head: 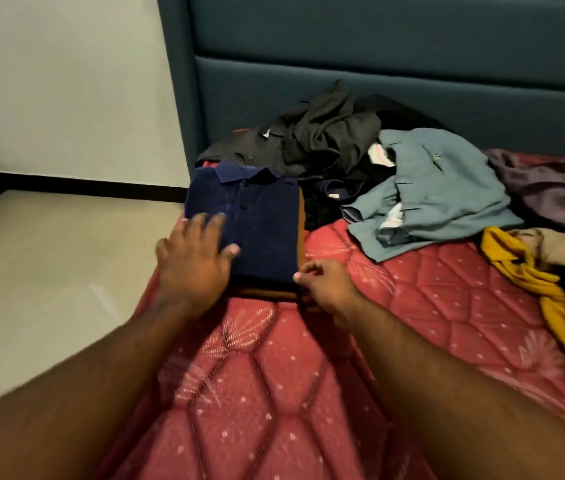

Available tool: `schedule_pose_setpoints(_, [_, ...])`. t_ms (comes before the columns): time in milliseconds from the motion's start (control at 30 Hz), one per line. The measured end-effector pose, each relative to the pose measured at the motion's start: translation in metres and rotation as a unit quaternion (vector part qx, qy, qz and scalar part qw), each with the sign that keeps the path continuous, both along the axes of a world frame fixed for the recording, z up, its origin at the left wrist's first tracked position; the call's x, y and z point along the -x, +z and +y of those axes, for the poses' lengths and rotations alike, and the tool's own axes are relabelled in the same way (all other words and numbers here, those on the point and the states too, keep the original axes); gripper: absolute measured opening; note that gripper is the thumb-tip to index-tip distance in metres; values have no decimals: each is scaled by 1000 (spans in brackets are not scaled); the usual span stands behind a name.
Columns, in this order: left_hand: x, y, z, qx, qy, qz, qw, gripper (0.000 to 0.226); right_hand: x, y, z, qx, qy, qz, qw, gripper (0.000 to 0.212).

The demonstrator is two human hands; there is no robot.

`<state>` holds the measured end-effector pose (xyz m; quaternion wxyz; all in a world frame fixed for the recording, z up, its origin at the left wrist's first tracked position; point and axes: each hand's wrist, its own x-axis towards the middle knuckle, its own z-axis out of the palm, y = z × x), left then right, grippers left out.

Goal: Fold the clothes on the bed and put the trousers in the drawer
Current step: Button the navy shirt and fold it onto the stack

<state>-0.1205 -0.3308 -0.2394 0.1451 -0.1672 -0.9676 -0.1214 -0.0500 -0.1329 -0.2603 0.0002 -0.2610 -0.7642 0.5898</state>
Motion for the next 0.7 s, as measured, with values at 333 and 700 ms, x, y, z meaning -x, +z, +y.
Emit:
schedule_pose_setpoints(333, [-196, -26, 152, 150, -78, -303, 938, 89, -220, 21, 146, -384, 145, -142, 901, 21])
schedule_pose_setpoints(700, [-341, -23, 403, 111, -429, -260, 858, 66, -396, 11, 377, -507, -223, -241, 797, 63])
